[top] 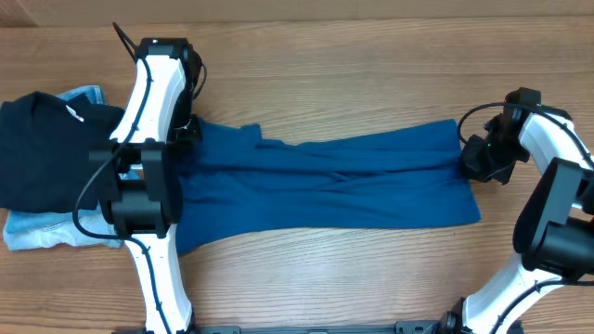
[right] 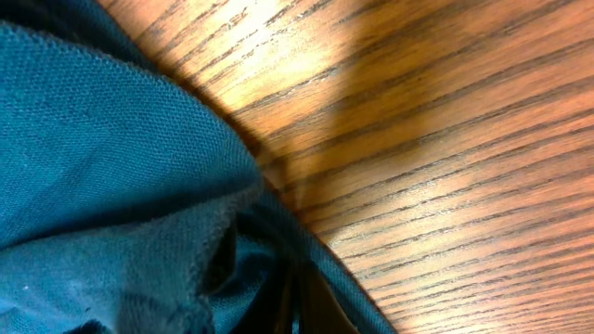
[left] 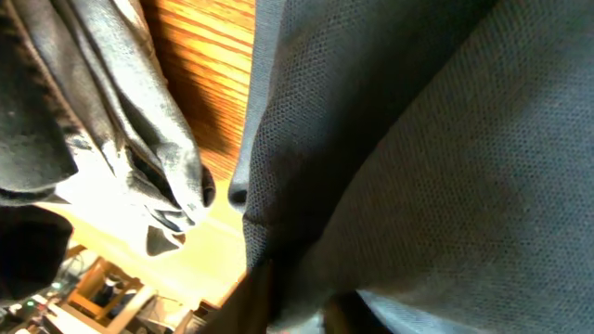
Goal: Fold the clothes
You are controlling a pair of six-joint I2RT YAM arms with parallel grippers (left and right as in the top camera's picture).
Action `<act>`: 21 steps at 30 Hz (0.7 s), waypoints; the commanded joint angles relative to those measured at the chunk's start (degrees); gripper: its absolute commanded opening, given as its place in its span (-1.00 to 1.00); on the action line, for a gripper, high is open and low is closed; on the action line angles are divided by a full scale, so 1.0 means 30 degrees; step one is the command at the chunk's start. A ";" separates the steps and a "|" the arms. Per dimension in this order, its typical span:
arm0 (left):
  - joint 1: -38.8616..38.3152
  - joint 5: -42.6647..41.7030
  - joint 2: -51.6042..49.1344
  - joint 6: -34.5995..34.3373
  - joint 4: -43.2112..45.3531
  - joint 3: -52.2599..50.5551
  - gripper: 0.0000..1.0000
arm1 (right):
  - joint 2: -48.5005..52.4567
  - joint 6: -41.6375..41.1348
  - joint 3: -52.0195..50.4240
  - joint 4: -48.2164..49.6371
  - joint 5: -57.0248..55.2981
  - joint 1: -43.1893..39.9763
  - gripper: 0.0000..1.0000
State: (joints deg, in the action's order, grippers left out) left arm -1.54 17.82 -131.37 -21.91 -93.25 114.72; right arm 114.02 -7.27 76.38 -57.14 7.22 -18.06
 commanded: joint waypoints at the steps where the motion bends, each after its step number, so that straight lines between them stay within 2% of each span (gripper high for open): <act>1: -0.0109 -0.0605 0.0459 0.0036 -0.0080 -0.0080 -0.49 | 0.0306 -0.0073 -0.0095 0.0080 -0.0255 -0.0146 -0.92; 8: -0.0109 -0.0765 0.0459 0.0044 -0.0918 -0.0080 -0.46 | 0.0306 -0.0073 -0.0095 0.0029 -0.0255 -0.0146 -0.91; 11: -0.0109 -0.3198 0.0459 0.1683 -0.1202 -0.0335 -0.28 | 0.0306 -0.0073 -0.0095 0.0015 -0.0255 -0.0146 -0.81; 12: -0.0109 -0.3453 0.0459 0.1749 -0.1202 -0.0488 -0.07 | 0.0306 -0.0073 -0.0095 0.0015 -0.0255 -0.0146 -0.70; 15: -0.0109 -0.3410 0.0466 0.2149 -0.0816 -0.0481 -0.39 | 0.0306 -0.0073 -0.0087 0.0007 -0.0255 -0.0146 -0.62; 16: -0.0109 -0.3402 0.0474 0.2710 -0.0401 -0.0437 -0.43 | 0.0299 -0.0080 -0.0058 0.0007 -0.0248 -0.0146 -0.60; 18: -0.0109 -0.3475 0.0474 0.3191 0.0182 0.0066 -0.43 | 0.0255 -0.0095 0.0270 -0.0430 -0.0240 -0.0146 -0.59; 21: -0.0109 -0.3963 0.0474 0.3614 0.1406 0.1705 -0.31 | -0.0270 -0.0284 0.1858 -0.2091 -0.0255 -0.0146 -0.49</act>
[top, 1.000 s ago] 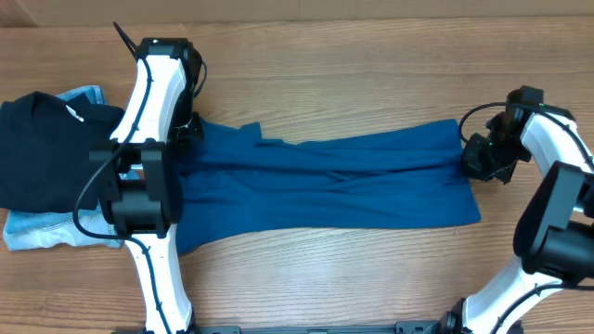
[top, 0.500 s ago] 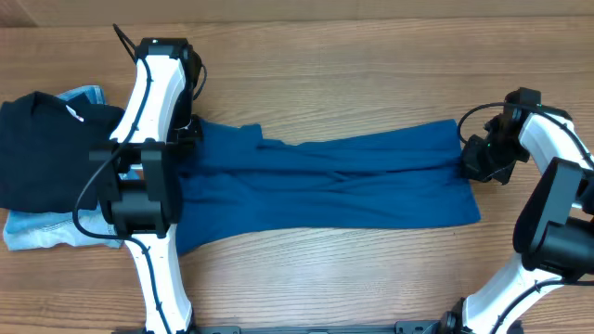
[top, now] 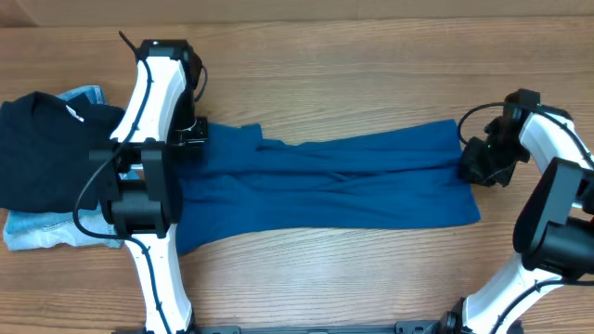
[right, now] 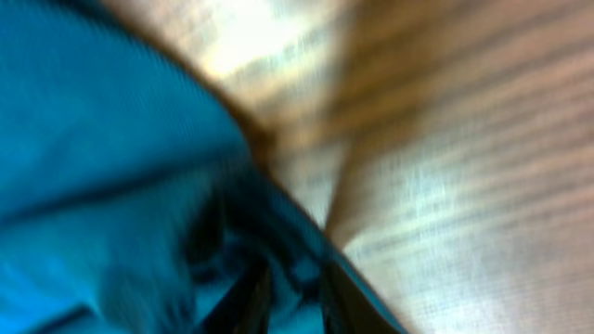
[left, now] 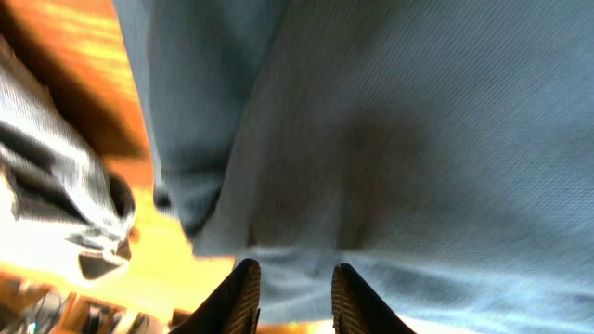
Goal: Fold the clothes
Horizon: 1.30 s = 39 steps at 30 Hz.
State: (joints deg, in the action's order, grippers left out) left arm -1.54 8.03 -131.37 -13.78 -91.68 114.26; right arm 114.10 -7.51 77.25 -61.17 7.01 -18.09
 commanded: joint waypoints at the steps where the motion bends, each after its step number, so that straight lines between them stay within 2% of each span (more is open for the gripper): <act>1: -0.0102 -0.0699 0.0474 0.0903 0.1188 0.2259 -0.23 | -0.0546 -0.0219 0.1967 -0.1086 -0.0182 -0.0138 -0.47; 2: -0.0102 -0.0670 0.0474 0.0991 0.1712 0.2645 0.06 | -0.1005 -0.0211 0.2608 -0.1588 -0.0182 -0.0138 -0.44; 4: -0.0102 -0.0641 0.0466 0.1180 0.3177 0.2703 0.30 | -0.1902 -0.0204 0.3628 -0.2397 -0.0182 -0.0138 -0.38; 7: -0.0102 -0.0991 0.0459 0.1260 0.4714 0.2215 0.31 | -0.2645 -0.0182 0.4080 -0.3191 -0.0182 -0.0138 -0.29; 12: -0.0102 -0.1647 0.0452 0.1836 0.5217 0.1537 0.31 | -0.2645 -0.0036 0.4080 -0.3912 -0.0182 -0.0138 -0.30; 15: -0.0102 -0.1705 0.0452 0.1887 0.5909 -0.0153 0.32 | -0.2645 0.0029 0.4080 -0.4153 -0.0189 -0.0138 -0.29; 25: -0.0102 -0.1071 0.0452 0.1501 0.5974 -0.2667 0.31 | -0.2645 0.0022 0.4080 -0.4306 -0.0197 -0.0138 -0.29; 27: -0.0102 -0.1705 0.0452 0.1523 0.4175 -0.2667 0.25 | -0.2645 0.0022 0.4080 -0.4299 -0.0197 -0.0138 -0.29; 29: -0.0102 -0.2783 0.0452 0.1647 0.3089 -0.2667 -0.27 | -0.2645 0.0022 0.4080 -0.4277 -0.0197 -0.0138 -0.28; 32: -0.0109 -0.4634 0.0452 0.2623 0.1588 -0.2667 -0.53 | -0.2645 0.0022 0.4080 -0.4291 -0.0197 -0.0138 -0.28; 34: -0.0117 -0.4466 0.0452 0.2616 0.1158 -0.2667 -0.40 | -0.2645 0.0015 0.4080 -0.4306 -0.0189 -0.0138 -0.28; 39: -0.0124 -0.4124 0.0452 0.2594 0.1086 -0.2688 -0.41 | -0.2645 0.0029 0.4080 -0.4357 -0.0197 -0.0138 -0.28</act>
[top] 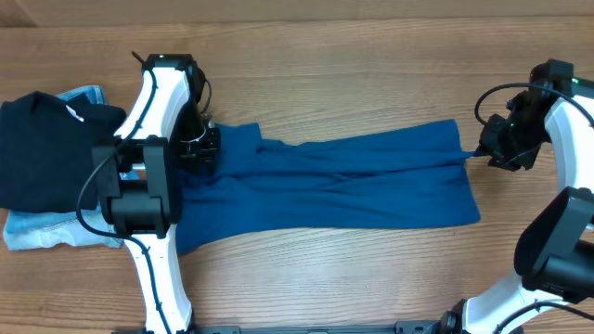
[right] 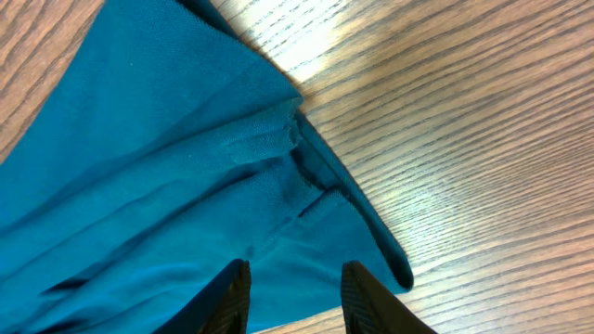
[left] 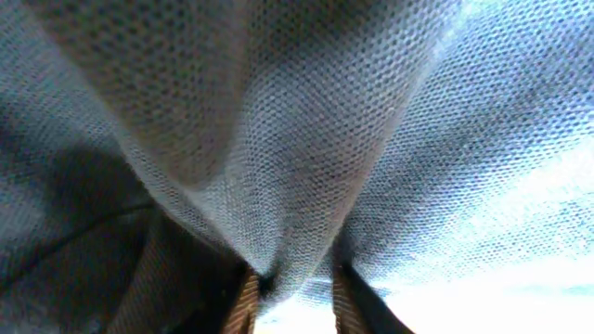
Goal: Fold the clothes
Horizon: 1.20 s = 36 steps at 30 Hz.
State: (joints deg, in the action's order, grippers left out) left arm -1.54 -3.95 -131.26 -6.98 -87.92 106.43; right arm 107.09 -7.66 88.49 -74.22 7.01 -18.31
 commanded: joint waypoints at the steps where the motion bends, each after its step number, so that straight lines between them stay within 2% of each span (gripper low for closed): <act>1: -0.0124 -0.0109 0.0415 0.0335 -0.0415 -0.0080 -0.80 | -0.0306 0.0080 0.0335 -0.0015 -0.0197 -0.0066 -0.28; 2: -0.0124 -0.0109 0.0415 0.0335 -0.0787 -0.0087 -0.92 | -0.0306 0.0073 0.0335 -0.0015 -0.0189 -0.0066 -0.28; 5: -0.0124 0.0022 0.0415 0.0328 -0.2820 -0.0087 -0.92 | -0.0306 0.0073 0.0335 0.0015 -0.0197 -0.0066 -0.27; 10: -0.0124 -0.0036 0.0415 0.0000 -0.2994 -0.0233 -0.92 | -0.0299 0.0080 0.0335 0.0102 -0.0423 -0.0066 -0.25; 12: -0.0124 -0.0022 0.0423 -0.0117 -0.2994 -0.0750 -0.92 | -0.0299 0.0073 0.0335 0.0058 -0.0882 -0.0066 -0.17; 15: -0.0124 0.0503 0.0415 -0.0277 -0.2987 -0.2018 -0.92 | -0.0299 0.0073 0.0328 0.0066 -0.0882 -0.0066 -0.17; 16: -0.0124 0.0743 0.0415 -0.0321 -0.2987 -0.2368 -0.92 | -0.0299 0.0080 0.0328 0.0058 -0.0816 -0.0066 -0.20; 21: -0.0124 0.0823 0.0415 -0.0386 -0.2164 -0.2929 -0.92 | -0.0299 0.2812 0.0335 0.0189 0.2747 0.1035 -0.69; 22: -0.0124 0.0882 0.0423 -0.0386 -0.2106 -0.2929 -0.92 | -0.0299 0.3475 0.0335 0.0255 0.3293 0.1574 -0.70; 25: -0.0124 0.0969 0.0423 -0.0386 -0.1683 -0.2929 -0.75 | -0.0299 0.5078 0.0335 0.0634 0.4503 0.3869 -0.87; 28: -0.0124 0.0962 0.0415 -0.0393 -0.1290 -0.2929 -0.61 | -0.0299 0.6091 0.0335 0.1552 0.4539 0.6878 -0.89; 30: -0.0124 0.0954 0.0415 -0.0393 -0.1144 -0.2929 -0.58 | -0.0299 0.6069 0.0328 0.2718 0.4320 0.8655 -0.89; 33: -0.0124 0.0954 0.0415 -0.0386 -0.1093 -0.2929 -0.55 | -0.0058 0.4386 0.0204 0.6681 0.2630 1.1956 -0.85; 36: -0.0124 0.0940 0.0423 -0.0393 -0.0882 -0.2929 -0.53 | 0.0648 0.4393 0.0197 0.8947 0.2688 1.3828 -0.86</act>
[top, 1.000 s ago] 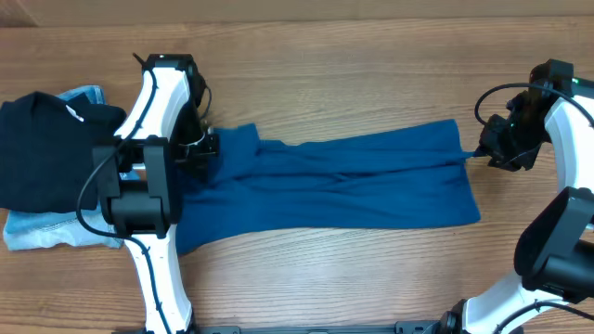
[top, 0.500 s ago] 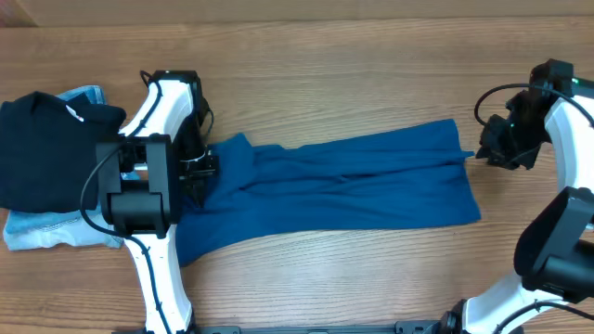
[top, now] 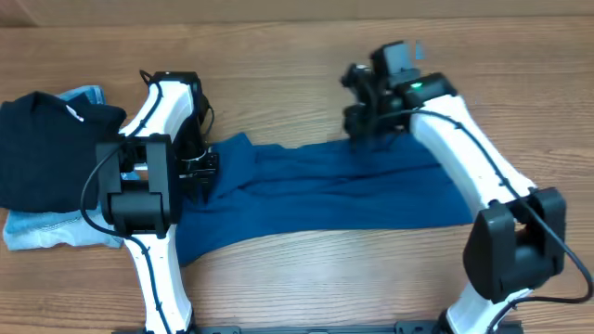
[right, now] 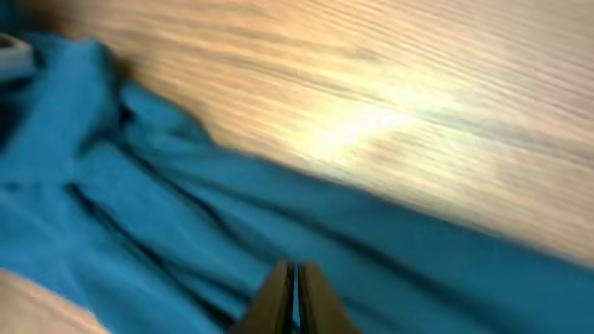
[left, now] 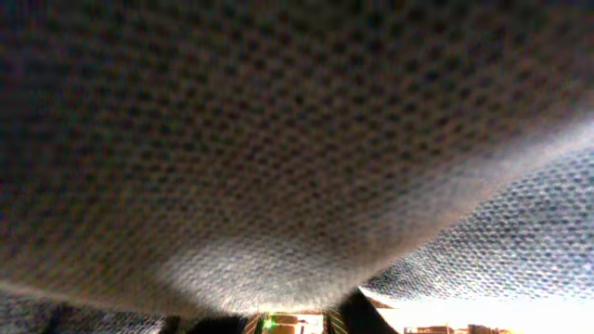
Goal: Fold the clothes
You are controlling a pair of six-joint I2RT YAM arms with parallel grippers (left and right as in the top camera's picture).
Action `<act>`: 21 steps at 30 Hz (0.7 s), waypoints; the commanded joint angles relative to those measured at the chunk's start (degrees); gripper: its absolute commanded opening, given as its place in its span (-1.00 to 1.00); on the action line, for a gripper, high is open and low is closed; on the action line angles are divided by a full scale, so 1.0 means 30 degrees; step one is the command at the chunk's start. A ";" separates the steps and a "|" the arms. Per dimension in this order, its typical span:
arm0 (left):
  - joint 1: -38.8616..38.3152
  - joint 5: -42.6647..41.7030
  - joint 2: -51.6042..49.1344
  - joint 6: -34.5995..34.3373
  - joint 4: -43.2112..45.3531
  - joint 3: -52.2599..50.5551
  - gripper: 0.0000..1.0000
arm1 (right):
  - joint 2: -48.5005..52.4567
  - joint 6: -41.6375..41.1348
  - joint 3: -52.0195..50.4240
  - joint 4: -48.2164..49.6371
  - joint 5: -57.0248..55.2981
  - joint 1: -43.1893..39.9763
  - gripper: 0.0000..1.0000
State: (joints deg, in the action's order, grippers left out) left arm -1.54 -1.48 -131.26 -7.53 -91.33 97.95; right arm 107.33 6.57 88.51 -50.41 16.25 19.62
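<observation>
A blue garment [top: 334, 190] lies stretched lengthwise across the wooden table [top: 306, 269]. My left gripper [top: 200, 167] sits at its left end. In the left wrist view the fabric [left: 278, 139] drapes close over the camera. The left gripper [left: 302, 320] shows its two fingers apart at the bottom edge with light between them and the tips hidden. My right gripper [top: 365, 125] hovers at the garment's far edge near the middle. In the blurred right wrist view the right gripper [right: 295, 271] is shut and empty above the blue cloth [right: 186, 223].
A pile of other clothes lies at the table's left end: a dark navy garment [top: 42, 148] on top of light blue denim [top: 37, 232]. Bare wood shows along the far and near edges of the table.
My right arm has gone from the garment's right end to its far edge near the middle, and its gripper has shut. The left gripper sits slightly nearer me, with fabric now over its camera.
At first each gripper was at one end of the stretched garment, the right one on the upper right corner. By 1.2 s ago the right gripper was open and off that corner, which lay flat. Now it is shut over the garment's middle, while the left stays at the left end.
</observation>
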 commanded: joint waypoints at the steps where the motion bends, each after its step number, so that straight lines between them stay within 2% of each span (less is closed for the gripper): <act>1: -0.0124 0.0117 0.0415 -0.0211 0.0306 -0.0102 -0.53 | 0.1100 -0.0430 0.0197 0.1603 -0.0393 0.1821 -0.86; 7: -0.0124 0.0124 0.0415 -0.0204 0.0466 -0.0102 -0.50 | 0.4634 -0.0780 0.0197 0.2361 0.0525 0.3898 -0.87; 10: -0.0124 0.0124 0.0415 -0.0204 0.0474 -0.0102 -0.49 | 0.4736 -0.0780 0.0197 0.1457 0.0627 0.4116 -0.87; 13: -0.0124 0.0131 0.0415 -0.0204 0.0488 -0.0102 -0.49 | 0.4728 -0.0758 0.0197 -0.1763 0.0619 0.4131 -0.88; 15: -0.0124 0.0124 0.0415 -0.0204 0.0539 -0.0102 -0.48 | 0.4728 -0.0692 0.0197 -0.2798 0.0619 0.4058 -0.88; 21: -0.0124 0.0124 0.0415 -0.0204 0.0546 -0.0102 -0.41 | 0.4634 -0.0772 0.0736 -0.2681 0.0619 0.4051 -0.92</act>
State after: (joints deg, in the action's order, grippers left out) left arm -1.54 -1.45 -131.26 -7.53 -90.17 97.84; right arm 122.04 4.47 88.66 -58.70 17.65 31.90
